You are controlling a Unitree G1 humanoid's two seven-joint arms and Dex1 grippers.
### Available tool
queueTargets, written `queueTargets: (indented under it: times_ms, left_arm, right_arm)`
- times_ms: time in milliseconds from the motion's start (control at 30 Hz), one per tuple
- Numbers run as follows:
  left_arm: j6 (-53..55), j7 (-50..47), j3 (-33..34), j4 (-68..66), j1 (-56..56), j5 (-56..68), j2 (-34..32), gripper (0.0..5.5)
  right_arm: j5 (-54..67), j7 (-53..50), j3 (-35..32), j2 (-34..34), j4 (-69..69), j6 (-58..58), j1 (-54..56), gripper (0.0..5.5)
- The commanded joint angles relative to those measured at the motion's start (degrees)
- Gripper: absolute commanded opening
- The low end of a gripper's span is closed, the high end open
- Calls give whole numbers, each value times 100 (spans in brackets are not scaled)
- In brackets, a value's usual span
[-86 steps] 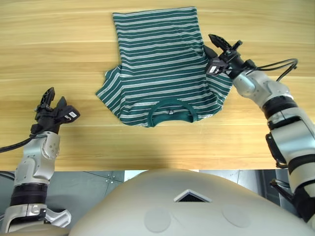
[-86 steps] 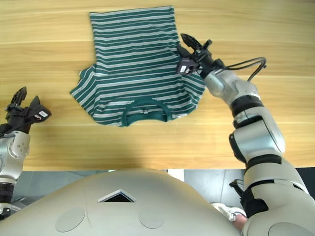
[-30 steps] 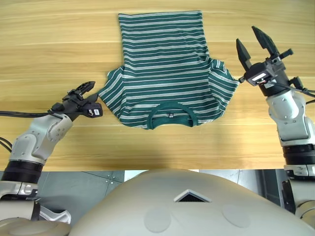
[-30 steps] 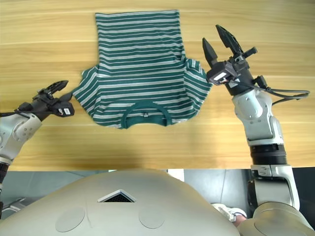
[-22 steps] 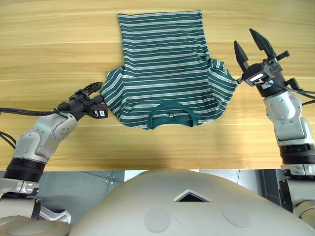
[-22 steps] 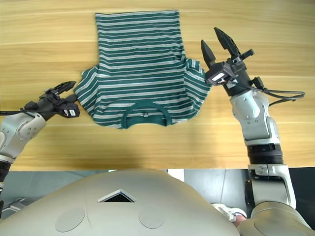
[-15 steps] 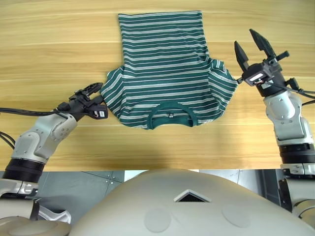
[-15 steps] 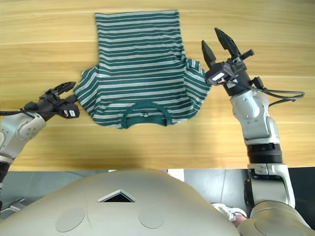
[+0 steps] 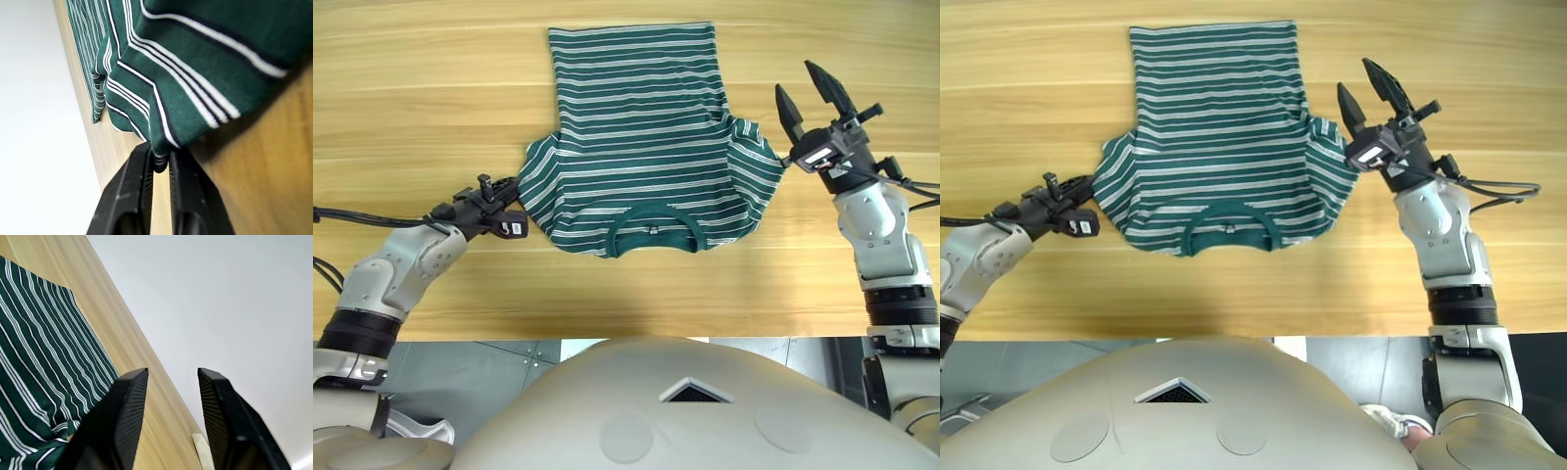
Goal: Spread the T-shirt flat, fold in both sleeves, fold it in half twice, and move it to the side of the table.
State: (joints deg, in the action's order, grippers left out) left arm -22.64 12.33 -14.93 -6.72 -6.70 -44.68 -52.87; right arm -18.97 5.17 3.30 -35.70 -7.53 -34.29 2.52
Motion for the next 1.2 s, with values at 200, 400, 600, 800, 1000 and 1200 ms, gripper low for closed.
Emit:
queueTargets:
  times_ms: [200, 400, 600, 800, 1000, 1200]
  left_arm:
    - [-67, -14, -202, -207, -305, 30, 140, 1]
    - [-114, -548, -111, -191, -258, 315, 652, 1]
    - [-358, -801, 25, 75, -213, 483, 836, 1]
    - [-567, -1001, 160, 453, -201, 535, 954, 1]
    - [-765, -1054, 11, 276, 77, 503, 1260, 1]
    - [-886, -1055, -137, -9, 285, 452, 1427, 1]
  right_arm:
    - [-48, 76, -4, 104, -79, -45, 21, 186]
    - [-126, 38, 42, 165, -156, -98, -11, 186]
    - [-175, 49, 96, 221, -283, -151, 47, 186]
    - [-230, 26, 156, 247, -410, -187, 82, 186]
    - [-334, -10, 227, 326, -572, -235, 176, 186]
    - [-413, -57, 266, 393, -721, -292, 215, 186]
